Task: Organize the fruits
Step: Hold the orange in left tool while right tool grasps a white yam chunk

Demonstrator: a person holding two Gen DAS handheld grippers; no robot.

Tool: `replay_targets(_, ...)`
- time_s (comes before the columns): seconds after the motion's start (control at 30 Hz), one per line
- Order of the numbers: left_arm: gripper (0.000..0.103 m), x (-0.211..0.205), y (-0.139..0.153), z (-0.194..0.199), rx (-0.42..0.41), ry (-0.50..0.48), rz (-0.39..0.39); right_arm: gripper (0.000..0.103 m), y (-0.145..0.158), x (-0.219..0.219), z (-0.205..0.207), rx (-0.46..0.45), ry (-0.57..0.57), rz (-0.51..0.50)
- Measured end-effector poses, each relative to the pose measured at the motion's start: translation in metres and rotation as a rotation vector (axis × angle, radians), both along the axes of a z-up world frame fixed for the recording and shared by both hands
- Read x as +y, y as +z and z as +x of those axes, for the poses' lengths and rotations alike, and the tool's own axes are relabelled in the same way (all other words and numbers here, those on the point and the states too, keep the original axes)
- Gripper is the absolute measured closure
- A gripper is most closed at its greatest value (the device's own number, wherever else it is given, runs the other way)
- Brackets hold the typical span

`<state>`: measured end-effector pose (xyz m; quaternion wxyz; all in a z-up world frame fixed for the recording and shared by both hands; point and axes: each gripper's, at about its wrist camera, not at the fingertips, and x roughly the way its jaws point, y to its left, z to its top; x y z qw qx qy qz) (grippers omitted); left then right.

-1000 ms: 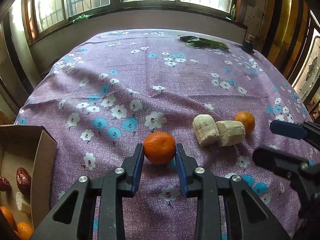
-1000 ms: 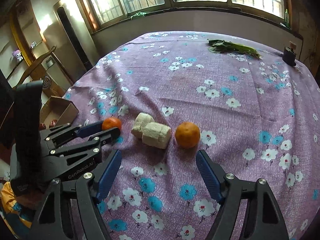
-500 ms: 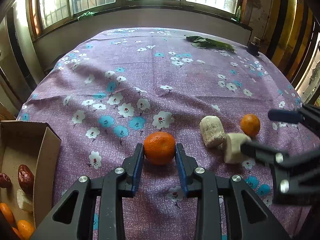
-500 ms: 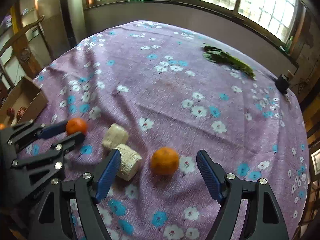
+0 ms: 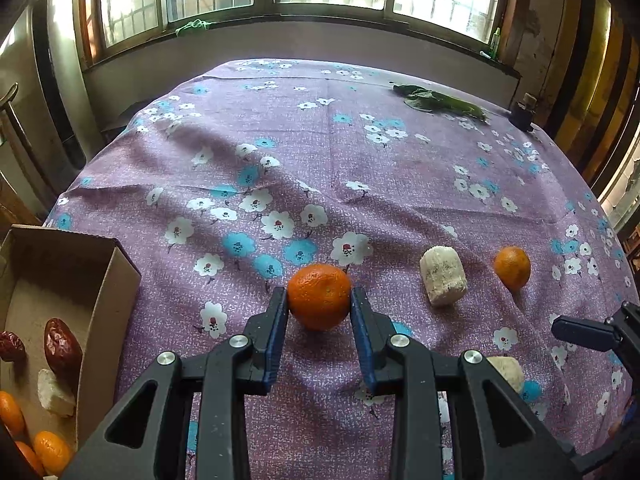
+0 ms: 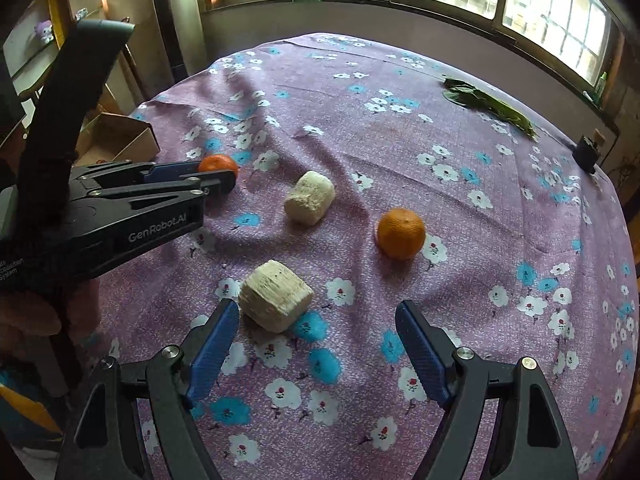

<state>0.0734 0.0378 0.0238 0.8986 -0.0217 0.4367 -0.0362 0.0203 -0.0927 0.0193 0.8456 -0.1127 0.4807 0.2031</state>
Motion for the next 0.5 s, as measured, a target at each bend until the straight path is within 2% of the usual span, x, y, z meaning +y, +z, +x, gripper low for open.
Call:
replay_targets(0.07,0.073,0.0,0.0,0.0,-0.001,0.0,0.0,0.021,-0.004,0.006,0.0,0.007,0.014,0.01)
replay_targets(0.13,0.073,0.0,0.001,0.0,0.0,0.0,-0.002,0.035,-0.01,0.011,0.003,0.02,0.016,0.012)
replay_targets(0.3,0.073,-0.001,0.002,-0.001,-0.004,-0.006,-0.004,0.05,-0.018,0.011,0.007,0.038,0.014,0.058)
replay_targets(0.5,0.073,-0.003,0.003,-0.003,-0.005,-0.013,-0.001,0.05,-0.021,0.013,0.005,0.018,0.023,0.05)
